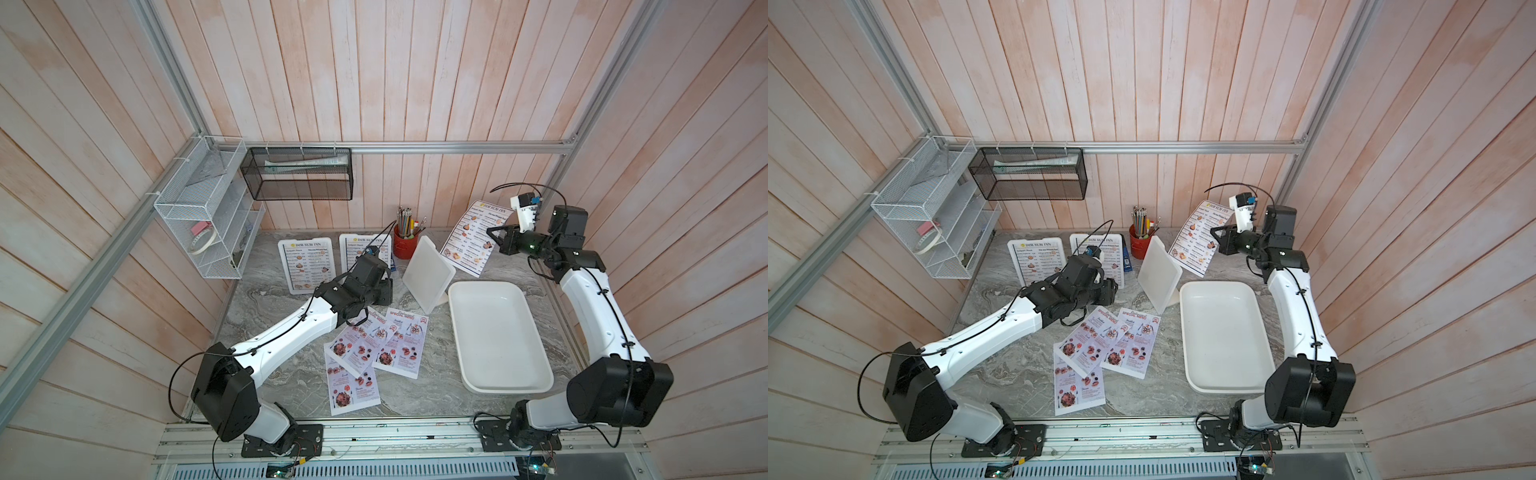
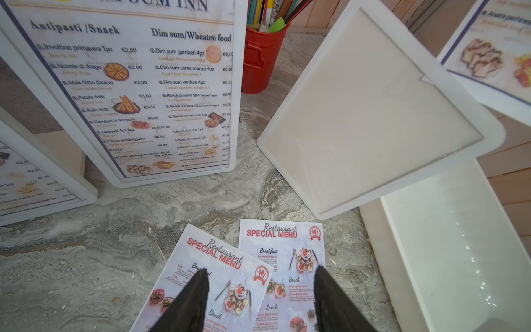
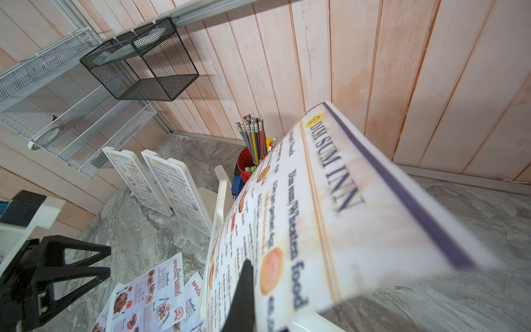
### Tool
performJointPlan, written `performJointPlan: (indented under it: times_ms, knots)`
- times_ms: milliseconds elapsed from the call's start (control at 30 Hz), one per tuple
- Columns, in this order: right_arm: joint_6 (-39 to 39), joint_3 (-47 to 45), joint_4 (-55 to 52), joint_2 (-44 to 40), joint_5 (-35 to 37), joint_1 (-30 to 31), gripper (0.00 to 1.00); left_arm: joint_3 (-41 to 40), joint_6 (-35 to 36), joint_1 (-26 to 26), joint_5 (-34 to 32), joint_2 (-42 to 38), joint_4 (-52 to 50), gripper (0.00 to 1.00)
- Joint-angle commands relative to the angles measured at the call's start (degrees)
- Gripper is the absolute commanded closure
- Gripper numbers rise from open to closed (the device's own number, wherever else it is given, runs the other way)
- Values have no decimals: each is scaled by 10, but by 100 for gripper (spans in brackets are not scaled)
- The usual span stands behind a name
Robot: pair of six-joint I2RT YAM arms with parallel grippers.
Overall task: Replace the menus in the menu holders
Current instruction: Insert the menu into the menu holder.
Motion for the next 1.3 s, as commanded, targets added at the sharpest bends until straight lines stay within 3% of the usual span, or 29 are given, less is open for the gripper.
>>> performJointPlan:
  times_ms: [0, 233, 700, 1267]
  knots:
    - [-24, 9, -24, 11, -18, -1, 100, 16, 7, 3, 4, 2, -7, 39]
    - [-31, 1, -13, 15, -22, 7, 100, 21, 6, 3, 6, 5, -9, 39]
    - [-53, 23, 28, 42, 36, 74, 100, 4, 5, 4, -6, -14, -14, 39]
    - [-124, 43, 49, 67, 81, 119, 100, -12, 1, 7, -13, -31, -13, 39]
